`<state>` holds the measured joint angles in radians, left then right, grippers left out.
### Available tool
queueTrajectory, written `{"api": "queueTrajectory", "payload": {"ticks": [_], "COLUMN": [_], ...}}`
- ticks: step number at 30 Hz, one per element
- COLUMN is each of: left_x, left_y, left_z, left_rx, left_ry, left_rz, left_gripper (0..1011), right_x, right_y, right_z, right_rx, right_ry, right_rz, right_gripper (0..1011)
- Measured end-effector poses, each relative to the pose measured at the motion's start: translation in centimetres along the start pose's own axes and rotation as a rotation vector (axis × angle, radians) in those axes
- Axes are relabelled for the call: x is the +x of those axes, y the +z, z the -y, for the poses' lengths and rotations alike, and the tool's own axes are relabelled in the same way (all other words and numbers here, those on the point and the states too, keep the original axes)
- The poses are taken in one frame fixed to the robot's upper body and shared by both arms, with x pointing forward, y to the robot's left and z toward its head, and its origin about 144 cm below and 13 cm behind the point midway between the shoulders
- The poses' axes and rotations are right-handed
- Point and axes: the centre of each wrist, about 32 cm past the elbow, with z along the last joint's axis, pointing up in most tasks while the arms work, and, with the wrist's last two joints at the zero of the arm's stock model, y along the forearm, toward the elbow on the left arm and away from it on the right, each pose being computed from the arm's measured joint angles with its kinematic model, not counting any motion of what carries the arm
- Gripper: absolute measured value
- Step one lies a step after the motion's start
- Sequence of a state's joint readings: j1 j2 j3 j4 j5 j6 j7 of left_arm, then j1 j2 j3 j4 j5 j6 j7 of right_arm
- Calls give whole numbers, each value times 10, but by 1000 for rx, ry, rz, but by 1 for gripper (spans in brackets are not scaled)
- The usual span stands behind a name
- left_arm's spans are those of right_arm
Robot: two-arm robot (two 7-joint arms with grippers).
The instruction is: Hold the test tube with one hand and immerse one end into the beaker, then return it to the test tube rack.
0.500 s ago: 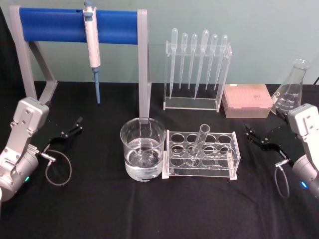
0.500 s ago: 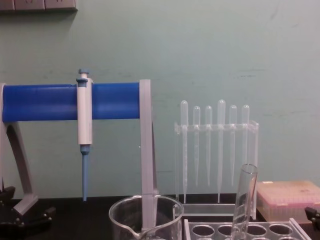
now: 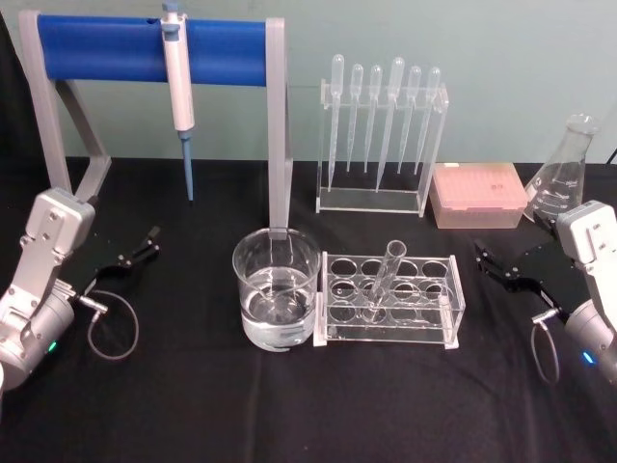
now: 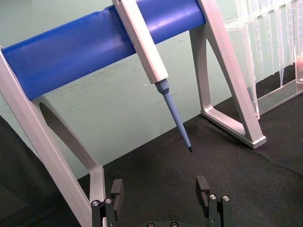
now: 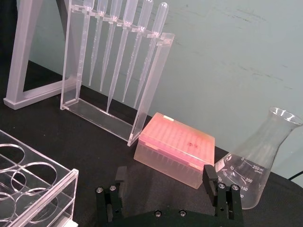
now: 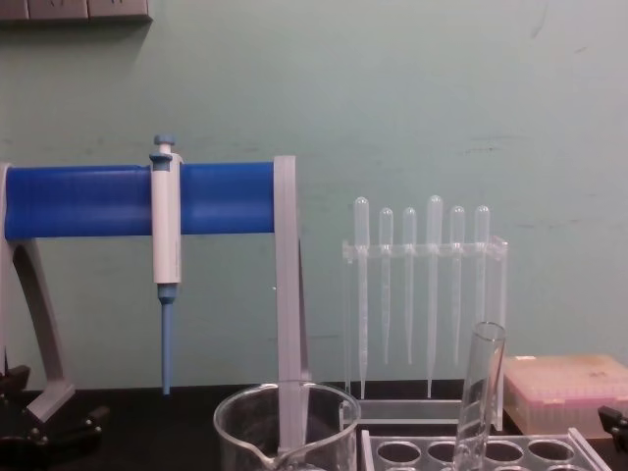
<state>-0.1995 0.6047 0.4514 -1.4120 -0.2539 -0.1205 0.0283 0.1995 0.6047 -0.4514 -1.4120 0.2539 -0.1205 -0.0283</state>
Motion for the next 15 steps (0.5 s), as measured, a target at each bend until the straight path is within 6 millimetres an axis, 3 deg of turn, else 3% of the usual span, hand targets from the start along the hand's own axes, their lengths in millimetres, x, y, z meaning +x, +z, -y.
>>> {"api": "queueTrajectory", "payload": {"ticks": [15], "left_x": [0], "left_y": [0], "left_z": [0], "left_rx": [0], "left_ry": [0], "left_rz": [0], "left_gripper": [1000], "right_x": [0], "right_y": [0], "right_z": [0], "right_rx": [0], "right_ry": [0], "right_rz": [0], "right_gripper": [1003]}}
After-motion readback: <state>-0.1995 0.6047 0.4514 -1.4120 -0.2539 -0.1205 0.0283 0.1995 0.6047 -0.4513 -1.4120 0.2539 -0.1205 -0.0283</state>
